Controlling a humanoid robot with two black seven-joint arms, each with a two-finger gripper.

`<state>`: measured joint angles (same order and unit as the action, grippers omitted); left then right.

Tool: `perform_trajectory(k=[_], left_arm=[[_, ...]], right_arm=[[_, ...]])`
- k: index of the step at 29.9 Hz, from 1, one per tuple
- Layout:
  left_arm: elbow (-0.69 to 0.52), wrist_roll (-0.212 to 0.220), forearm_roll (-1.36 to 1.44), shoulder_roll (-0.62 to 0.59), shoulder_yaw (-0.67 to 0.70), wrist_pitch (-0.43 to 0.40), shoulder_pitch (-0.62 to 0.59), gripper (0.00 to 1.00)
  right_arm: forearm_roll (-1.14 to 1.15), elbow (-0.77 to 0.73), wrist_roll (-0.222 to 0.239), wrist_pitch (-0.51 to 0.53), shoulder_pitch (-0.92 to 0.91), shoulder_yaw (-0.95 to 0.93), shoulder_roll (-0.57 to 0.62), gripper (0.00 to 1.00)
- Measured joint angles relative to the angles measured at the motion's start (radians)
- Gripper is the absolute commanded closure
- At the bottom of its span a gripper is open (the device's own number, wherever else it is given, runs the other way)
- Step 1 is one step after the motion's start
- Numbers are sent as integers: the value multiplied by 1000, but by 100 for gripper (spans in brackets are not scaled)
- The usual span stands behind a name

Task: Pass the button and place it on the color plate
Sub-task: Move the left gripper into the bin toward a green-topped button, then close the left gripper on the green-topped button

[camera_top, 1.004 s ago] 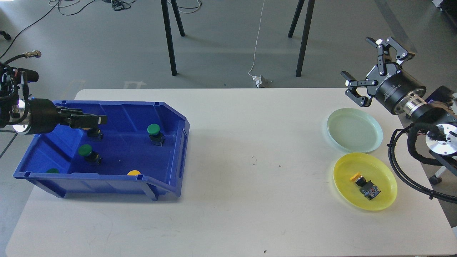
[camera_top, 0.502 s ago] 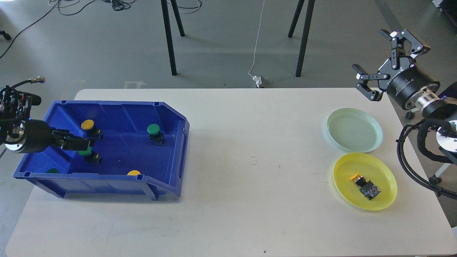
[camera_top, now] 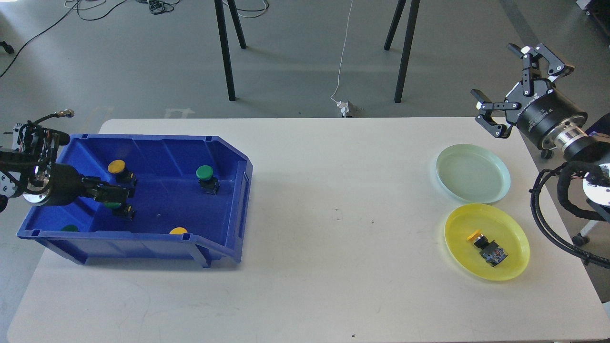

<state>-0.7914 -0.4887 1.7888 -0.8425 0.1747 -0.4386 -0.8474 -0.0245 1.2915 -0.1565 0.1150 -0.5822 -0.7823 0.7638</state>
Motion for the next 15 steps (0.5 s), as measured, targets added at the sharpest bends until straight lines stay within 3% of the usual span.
perform_trajectory(k=[10,15], left_arm=[[58,0,0,35,-1,0,18,2],[91,0,0,54,-1,0,29,7]], right_arm=[[0,0,0,2,7,0,2,4],[0,2,0,2,7,0,1,4]])
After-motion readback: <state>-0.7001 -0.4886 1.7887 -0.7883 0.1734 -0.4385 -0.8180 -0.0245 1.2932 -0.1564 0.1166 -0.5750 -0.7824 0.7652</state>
